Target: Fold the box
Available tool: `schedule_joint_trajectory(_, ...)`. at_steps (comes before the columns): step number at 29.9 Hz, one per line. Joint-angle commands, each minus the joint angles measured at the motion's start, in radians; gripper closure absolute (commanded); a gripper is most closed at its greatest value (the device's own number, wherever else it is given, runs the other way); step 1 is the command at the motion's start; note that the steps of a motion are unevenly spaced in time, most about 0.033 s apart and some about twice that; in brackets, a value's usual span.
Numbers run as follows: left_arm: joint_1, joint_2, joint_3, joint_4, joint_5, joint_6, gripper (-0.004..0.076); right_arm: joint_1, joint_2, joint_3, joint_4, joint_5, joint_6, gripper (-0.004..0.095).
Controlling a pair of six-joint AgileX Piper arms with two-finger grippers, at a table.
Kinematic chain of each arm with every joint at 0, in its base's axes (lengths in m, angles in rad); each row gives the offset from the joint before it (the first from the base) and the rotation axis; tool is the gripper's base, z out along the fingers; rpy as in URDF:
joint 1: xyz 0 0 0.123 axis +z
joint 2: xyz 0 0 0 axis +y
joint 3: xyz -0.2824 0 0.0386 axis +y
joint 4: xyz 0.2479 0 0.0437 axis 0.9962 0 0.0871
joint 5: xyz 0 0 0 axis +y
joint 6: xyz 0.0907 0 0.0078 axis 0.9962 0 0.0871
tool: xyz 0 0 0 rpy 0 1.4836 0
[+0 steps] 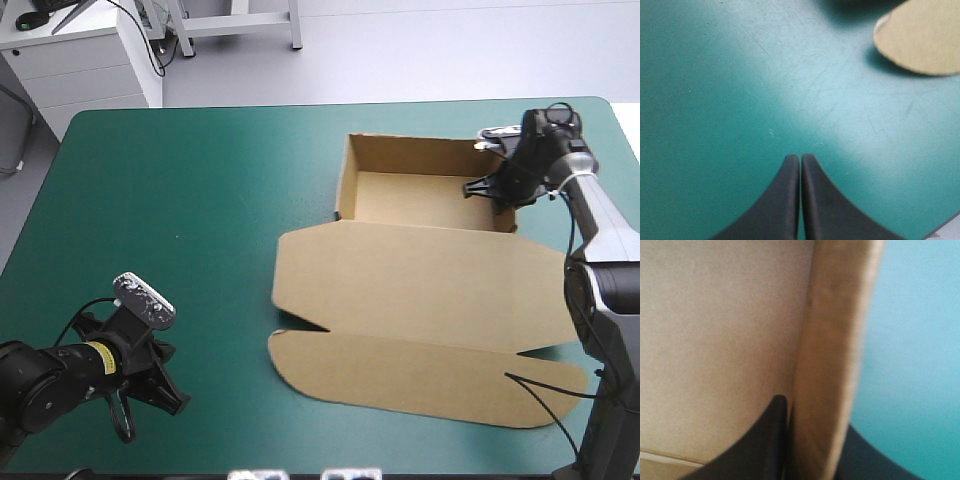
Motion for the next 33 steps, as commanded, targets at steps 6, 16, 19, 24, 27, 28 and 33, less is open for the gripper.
schedule_joint_trajectory(6,0.001,-0.001,-0.025,0.034,-0.059,-0.01,0.0731,-0.264,-0.08,-0.031,-0.105,0.0,-0.008,0.0927)
schedule_joint_trajectory(16,0.001,-0.001,-0.025,0.034,-0.06,-0.01,0.0731,-0.386,-0.08,-0.031,-0.107,-0.011,-0.004,0.0927)
schedule_joint_trajectory(19,0.001,-0.001,-0.025,0.034,-0.06,-0.01,0.0731,-0.395,-0.08,-0.031,-0.107,-0.014,-0.004,0.0927)
schedule_joint_trajectory(24,0.001,-0.001,-0.025,0.034,-0.06,-0.01,0.0731,-0.413,-0.08,-0.031,-0.11,-0.014,-0.045,0.0685)
schedule_joint_trajectory(27,0.001,-0.001,-0.025,0.034,-0.06,-0.01,0.0731,-0.428,-0.087,-0.031,-0.112,-0.014,-0.019,0.0354)
schedule_joint_trajectory(28,0.001,-0.001,-0.025,0.034,-0.06,-0.01,0.0731,-0.432,-0.09,-0.031,-0.112,-0.014,-0.009,0.0242)
schedule_joint_trajectory(33,0.001,-0.001,-0.025,0.031,-0.06,-0.01,0.0731,-0.441,-0.134,-0.069,-0.138,-0.006,0.04,0.0024)
